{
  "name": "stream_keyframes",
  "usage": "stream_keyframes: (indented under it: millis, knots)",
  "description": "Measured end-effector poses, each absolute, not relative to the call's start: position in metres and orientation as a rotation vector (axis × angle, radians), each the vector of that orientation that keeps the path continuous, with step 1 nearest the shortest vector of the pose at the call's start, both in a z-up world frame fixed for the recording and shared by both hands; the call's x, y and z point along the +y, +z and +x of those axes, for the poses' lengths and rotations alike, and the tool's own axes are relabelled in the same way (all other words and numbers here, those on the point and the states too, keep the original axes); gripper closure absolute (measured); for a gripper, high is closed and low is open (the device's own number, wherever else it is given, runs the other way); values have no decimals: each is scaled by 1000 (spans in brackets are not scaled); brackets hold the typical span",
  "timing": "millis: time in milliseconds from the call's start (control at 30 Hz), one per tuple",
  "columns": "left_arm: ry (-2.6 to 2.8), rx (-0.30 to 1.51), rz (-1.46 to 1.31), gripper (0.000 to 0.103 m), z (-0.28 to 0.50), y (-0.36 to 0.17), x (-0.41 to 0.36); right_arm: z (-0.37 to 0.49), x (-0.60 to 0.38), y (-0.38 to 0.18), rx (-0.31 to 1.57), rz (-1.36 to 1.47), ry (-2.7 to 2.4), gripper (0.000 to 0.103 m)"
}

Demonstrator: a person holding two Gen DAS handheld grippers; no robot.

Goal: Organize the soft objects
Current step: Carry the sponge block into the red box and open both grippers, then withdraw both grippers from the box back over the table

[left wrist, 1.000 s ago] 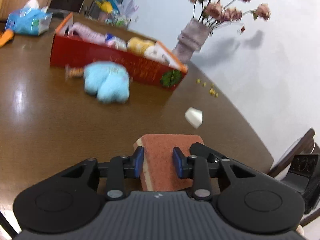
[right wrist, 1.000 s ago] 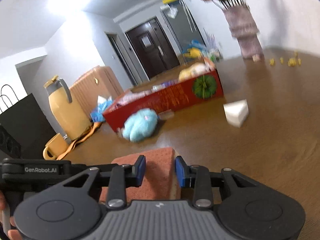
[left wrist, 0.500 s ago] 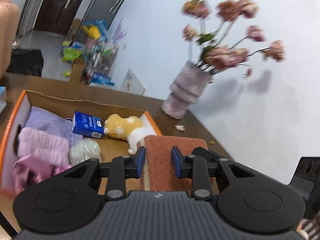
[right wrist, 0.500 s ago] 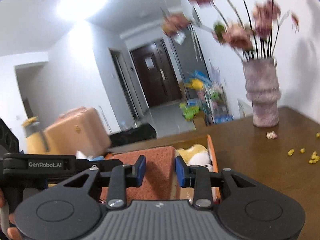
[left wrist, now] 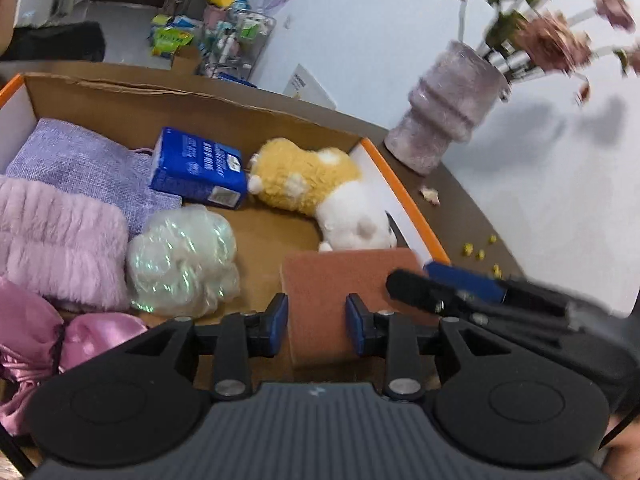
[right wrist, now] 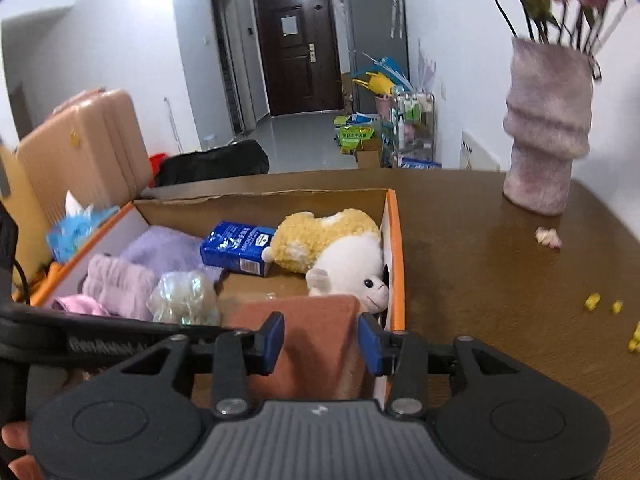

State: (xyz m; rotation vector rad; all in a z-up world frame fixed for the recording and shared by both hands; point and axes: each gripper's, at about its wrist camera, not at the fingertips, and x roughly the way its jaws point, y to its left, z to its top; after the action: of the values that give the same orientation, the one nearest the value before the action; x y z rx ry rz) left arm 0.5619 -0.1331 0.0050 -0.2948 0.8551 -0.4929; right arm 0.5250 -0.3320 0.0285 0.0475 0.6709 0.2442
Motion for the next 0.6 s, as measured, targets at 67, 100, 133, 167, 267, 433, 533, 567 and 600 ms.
stream_keyframes:
  millis: [67,100,133,167,267,433,533,567,600]
  knots:
    - [-492,822,-264,63,551,11,-131,517,-330,35,635,16,243,61]
    - [-491,802,-248,57,546,16,-131,512,-330,40,615,5,246,60]
    - [-488,779,-227,55,540,23,-128,508,-330,45,605,-4,244,58]
    - [-474,754,-199,54,531,32,-124,503,-330,52,593,-9,240,58]
    - [-402,636,-119,43,499,62,-110,480,-337,72,538,6,261,54]
    - [-197,440,19,33,443,102,-79,439,-341,97,459,11,296,45]
    - [-133,382,35,25,409,119,-59,412,-338,110,426,20,320,45]
    - [-109,361,41,22,394,123,-52,402,-336,114,408,25,329,44]
    - [-90,344,44,21,381,126,-46,392,-336,116,391,29,337,42]
